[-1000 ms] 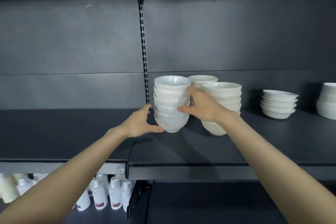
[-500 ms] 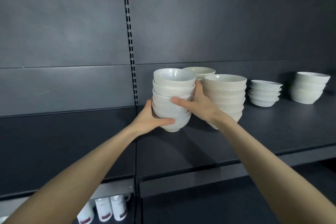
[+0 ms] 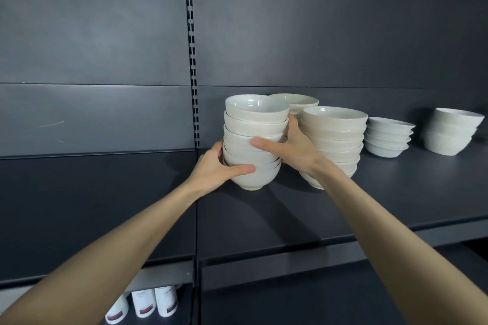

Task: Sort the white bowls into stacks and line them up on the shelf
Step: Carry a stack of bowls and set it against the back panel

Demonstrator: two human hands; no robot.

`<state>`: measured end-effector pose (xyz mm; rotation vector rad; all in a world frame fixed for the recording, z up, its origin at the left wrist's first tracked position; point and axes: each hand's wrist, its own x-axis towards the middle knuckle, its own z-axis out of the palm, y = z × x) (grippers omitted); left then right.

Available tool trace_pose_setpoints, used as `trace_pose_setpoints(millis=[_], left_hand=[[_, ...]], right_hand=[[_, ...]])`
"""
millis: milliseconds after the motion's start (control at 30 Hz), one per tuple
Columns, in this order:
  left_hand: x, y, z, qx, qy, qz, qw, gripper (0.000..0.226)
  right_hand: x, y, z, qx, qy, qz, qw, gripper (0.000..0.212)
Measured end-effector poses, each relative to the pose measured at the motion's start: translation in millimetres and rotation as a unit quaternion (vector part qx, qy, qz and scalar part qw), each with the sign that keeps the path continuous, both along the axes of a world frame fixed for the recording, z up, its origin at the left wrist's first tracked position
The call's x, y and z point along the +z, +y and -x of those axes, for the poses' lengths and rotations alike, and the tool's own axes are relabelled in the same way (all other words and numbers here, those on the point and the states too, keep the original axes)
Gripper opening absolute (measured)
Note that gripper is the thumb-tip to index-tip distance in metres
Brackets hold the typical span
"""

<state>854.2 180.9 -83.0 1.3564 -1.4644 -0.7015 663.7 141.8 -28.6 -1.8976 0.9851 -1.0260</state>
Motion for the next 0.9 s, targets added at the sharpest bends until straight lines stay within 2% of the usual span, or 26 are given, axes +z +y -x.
trace_pose_setpoints(millis=[167,267,333,400,467,567,633,700,733,767,867,900], left_hand=[[1.9,2.4,0.8,-0.003,-0.004,-0.004,1.0,0.084],[1.2,0.7,-0.4,-0.002,-0.005,-0.005,1.0,0.083],[-0.1,-0.4,-0.8,-0.009,0.0,-0.011,1.0,0.091],[-1.5,-0.1,-0.9,-0.019,0.016,-0.023,0.999,0.104],[-2.3,0.4,0.9,-0.032,0.028,-0.032,0.999,0.106],[-5.2,-3.1,2.1,-0.042,0.048,-0.034,0.997,0.099],[-8.3,-5.8,2.3,-0.043,0.057,-0.04,0.997,0.107],[-11.5,-6.6,4.6,-0.053,0.057,-0.042,0.996,0.116],[-13.1,-7.5,6.2,-0.058,0.056,-0.04,0.996,0.12],[-15.4,-9.6,6.8,-0.059,0.057,-0.035,0.996,0.122],[-18.5,-13.1,7.7,-0.055,0.053,-0.023,0.997,0.121],[-19.6,-14.3,7.3,-0.055,0.053,-0.019,0.997,0.12]], right_hand=[[3.2,0.3,1.1,-0.003,0.019,-0.004,1.0,0.104],[3.8,0.2,2.0,0.0,0.017,-0.005,1.0,0.099],[4.0,1.5,2.1,0.009,0.007,-0.008,1.0,0.094],[5.1,4.3,2.2,0.031,-0.007,-0.006,0.999,0.071],[5.4,6.4,2.9,0.057,-0.023,-0.008,0.998,0.046],[2.7,7.4,2.7,0.074,-0.05,-0.013,0.996,0.037],[-1.1,4.6,0.5,0.083,-0.077,-0.017,0.993,0.044],[-3.8,1.7,-2.5,0.079,-0.097,-0.027,0.992,0.071],[-5.2,-0.2,-3.5,0.076,-0.104,-0.034,0.991,0.077],[-6.8,-2.0,-3.9,0.078,-0.108,-0.034,0.991,0.073],[-9.2,-1.8,-4.2,0.079,-0.111,-0.031,0.99,0.039],[-9.5,-1.2,-4.2,0.08,-0.114,-0.028,0.99,0.036]])
